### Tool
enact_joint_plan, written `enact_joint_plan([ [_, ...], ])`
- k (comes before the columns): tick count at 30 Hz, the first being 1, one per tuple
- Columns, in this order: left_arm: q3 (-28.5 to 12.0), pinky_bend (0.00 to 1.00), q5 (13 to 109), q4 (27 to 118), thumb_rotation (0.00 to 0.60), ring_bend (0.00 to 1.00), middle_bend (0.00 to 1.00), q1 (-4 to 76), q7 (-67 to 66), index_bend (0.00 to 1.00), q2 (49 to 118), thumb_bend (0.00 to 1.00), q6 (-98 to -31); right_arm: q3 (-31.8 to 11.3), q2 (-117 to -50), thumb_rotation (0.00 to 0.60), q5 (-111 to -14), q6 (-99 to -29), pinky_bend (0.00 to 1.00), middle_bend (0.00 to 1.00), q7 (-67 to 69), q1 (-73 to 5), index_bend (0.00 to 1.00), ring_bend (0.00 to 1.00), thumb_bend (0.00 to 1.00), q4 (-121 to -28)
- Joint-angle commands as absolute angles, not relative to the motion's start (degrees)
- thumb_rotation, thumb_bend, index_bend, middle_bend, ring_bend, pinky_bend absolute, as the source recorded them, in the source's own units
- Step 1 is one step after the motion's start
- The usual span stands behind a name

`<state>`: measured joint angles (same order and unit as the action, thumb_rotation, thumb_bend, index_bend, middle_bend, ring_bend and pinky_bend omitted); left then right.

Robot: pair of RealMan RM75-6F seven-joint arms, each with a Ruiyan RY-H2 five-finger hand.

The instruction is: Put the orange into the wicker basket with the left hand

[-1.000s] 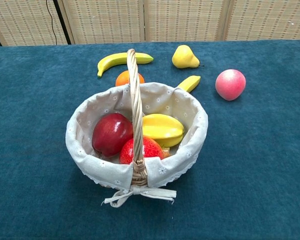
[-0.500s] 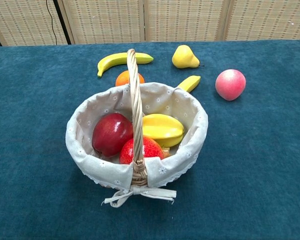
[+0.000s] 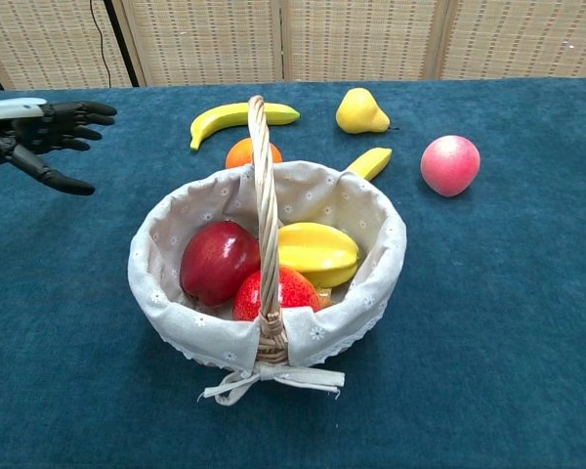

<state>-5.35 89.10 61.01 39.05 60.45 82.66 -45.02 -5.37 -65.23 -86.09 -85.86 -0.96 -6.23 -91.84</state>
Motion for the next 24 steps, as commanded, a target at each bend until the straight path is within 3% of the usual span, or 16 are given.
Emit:
enact_joint_plan([
  [1, -5.47, 0.0, 89.58, 58.22, 0.6, 0.0, 0.0, 41.89, 61.48, 0.03, 85.15, 0.13, -43.0, -5.3, -65.25, 0.6, -86.29, -86.02, 0.0, 0.0, -1.13, -6.2, 0.05, 0.0, 0.0, -91.9],
  [24, -5.2, 0.0, 88.41, 46.77, 0.6, 0.0, 0.0, 55.06, 63.15, 0.05, 96.86, 0.18, -34.98, -4.16, -65.64, 0.6, -89.36, -86.85, 0.0, 0.0, -3.05, -6.21, 0.05, 0.0, 0.0, -92.93],
])
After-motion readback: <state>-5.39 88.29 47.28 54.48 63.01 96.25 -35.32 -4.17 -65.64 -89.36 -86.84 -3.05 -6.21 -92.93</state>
